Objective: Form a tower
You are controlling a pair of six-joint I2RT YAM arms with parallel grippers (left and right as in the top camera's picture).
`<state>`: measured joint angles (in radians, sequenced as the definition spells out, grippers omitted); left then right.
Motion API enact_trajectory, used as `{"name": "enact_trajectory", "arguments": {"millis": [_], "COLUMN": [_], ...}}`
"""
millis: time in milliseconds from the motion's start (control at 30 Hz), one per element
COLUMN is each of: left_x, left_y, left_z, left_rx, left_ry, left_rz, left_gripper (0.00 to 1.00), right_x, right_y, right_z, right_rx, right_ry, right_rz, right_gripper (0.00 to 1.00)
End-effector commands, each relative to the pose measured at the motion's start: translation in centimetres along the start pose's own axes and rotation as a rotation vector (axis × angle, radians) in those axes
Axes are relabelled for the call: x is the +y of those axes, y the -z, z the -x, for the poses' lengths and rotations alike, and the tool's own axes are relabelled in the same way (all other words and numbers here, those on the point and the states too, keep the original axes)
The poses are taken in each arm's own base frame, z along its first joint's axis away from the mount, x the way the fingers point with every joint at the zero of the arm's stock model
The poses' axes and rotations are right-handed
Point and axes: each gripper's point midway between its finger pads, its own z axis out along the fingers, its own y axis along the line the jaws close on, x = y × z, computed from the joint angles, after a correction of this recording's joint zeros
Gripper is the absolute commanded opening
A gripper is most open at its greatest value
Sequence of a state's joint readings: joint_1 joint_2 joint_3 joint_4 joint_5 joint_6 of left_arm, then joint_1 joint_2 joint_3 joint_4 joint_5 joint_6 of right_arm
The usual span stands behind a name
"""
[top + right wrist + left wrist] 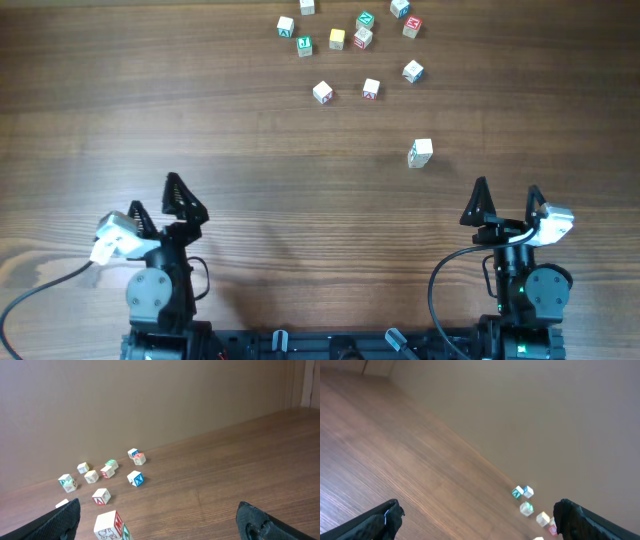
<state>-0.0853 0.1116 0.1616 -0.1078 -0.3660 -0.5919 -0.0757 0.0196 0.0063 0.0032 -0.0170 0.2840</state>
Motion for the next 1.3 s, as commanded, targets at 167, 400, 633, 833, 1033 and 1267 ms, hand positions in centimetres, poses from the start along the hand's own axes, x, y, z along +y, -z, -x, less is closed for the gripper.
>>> {"name": "enact_trajectory", "arguments": {"millis": [167,400,633,833,1033,1267], "left_x": [0.7,-0.1,-0.3,-0.3,-0.3,-0.3], "left_y": [-0.1,-0.1,0.0,0.0,0.0,0.0], "left_z": [-3.1,-5.1,-5.1,-5.1,-5.1,-5.1], "left_rx": [0.019,0.079,0.082,0.082,0.082,0.082], "left_ry": [-0.241,-0.369,-0.367,-0.367,-0.366,-0.367], "left_rz": [-0.073,-0.158,-0.169,-0.169,-0.169,-0.169], "left_gripper": [1.00,1.00,1.00,1.00,1.00,1.00], "right_x": [-0.2,-0.2,-0.3,-0.3,-0.2,0.4], "right_y": [0.0,0.0,0.0,0.0,0.0,0.1], "right_z": [0.2,0.2,0.2,0.2,0.2,0.2], "right_rx": [-0.010,-0.010,-0.010,-0.010,-0.010,-0.010], "right_ry": [-0.007,-0.007,-0.007,-0.007,-0.007,0.196], "right_rz": [-0.014,-0.014,-0.015,-0.015,-0.014,0.019], "right_gripper": [1.00,1.00,1.00,1.00,1.00,1.00]}}
